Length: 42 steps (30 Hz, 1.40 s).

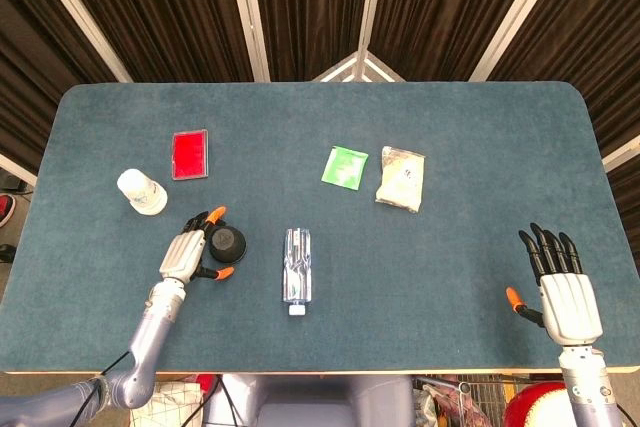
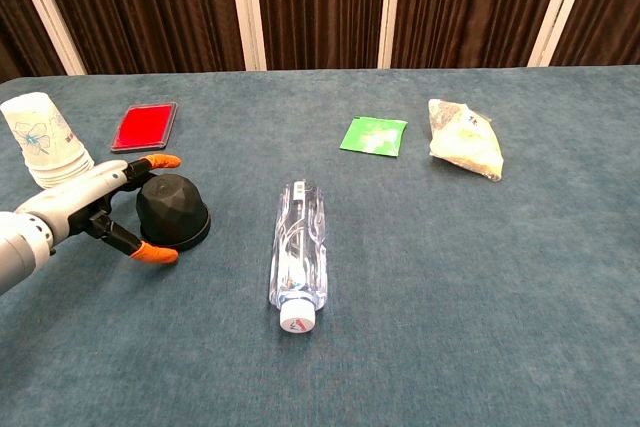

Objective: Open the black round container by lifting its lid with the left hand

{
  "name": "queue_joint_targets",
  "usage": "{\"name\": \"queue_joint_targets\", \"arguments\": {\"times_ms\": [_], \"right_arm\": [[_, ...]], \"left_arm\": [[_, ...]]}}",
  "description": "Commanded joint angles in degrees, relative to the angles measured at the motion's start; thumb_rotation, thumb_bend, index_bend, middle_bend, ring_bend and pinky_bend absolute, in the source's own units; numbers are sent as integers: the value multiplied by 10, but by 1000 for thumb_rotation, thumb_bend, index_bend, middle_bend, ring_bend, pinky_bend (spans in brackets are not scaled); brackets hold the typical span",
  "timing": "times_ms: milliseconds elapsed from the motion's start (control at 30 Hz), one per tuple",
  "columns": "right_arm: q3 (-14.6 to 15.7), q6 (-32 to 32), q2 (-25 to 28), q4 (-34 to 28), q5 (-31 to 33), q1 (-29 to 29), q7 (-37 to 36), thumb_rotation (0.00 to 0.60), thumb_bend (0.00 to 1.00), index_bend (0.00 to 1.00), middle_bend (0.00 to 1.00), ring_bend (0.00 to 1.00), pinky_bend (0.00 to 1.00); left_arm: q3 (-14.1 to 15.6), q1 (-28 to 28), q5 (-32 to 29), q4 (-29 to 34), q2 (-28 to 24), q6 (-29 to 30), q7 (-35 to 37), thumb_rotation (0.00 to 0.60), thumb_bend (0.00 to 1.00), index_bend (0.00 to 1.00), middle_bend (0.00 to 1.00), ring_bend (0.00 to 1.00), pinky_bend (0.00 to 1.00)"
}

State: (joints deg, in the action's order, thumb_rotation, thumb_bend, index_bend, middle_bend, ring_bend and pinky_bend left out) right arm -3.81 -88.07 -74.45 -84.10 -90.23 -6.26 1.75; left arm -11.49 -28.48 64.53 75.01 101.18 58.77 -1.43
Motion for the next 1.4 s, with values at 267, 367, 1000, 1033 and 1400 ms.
{"name": "queue_joint_targets", "arguments": {"times_ms": [267, 367, 1000, 1033, 1400], "right_arm": [[3, 6, -1, 0, 0, -1, -1, 600, 289, 68, 24, 68, 11], [3, 8, -3, 2, 2, -2, -1, 600, 289, 68, 24, 68, 11], [-1, 5, 6, -9, 1, -4, -5, 600, 288, 68, 24, 68, 11], [-2, 5, 7, -10, 1, -3, -6, 600, 288, 68, 24, 68, 11], [2, -5, 12, -17, -5, 2, -11, 600, 289, 68, 24, 68, 11]], "left_arm": [[-3, -6, -3, -20, 17, 4, -12, 600, 325, 76, 266, 0, 0], [-3, -7, -2, -21, 18, 4, -12, 600, 373, 91, 296, 0, 0], [-45, 10, 21, 208, -127, 38, 7, 600, 448, 143, 367, 0, 0], [-48, 10, 16, 230, -143, 37, -5, 600, 448, 142, 369, 0, 0], [-112, 54, -16, 480, -326, 85, 7, 600, 448, 149, 422, 0, 0]]}}
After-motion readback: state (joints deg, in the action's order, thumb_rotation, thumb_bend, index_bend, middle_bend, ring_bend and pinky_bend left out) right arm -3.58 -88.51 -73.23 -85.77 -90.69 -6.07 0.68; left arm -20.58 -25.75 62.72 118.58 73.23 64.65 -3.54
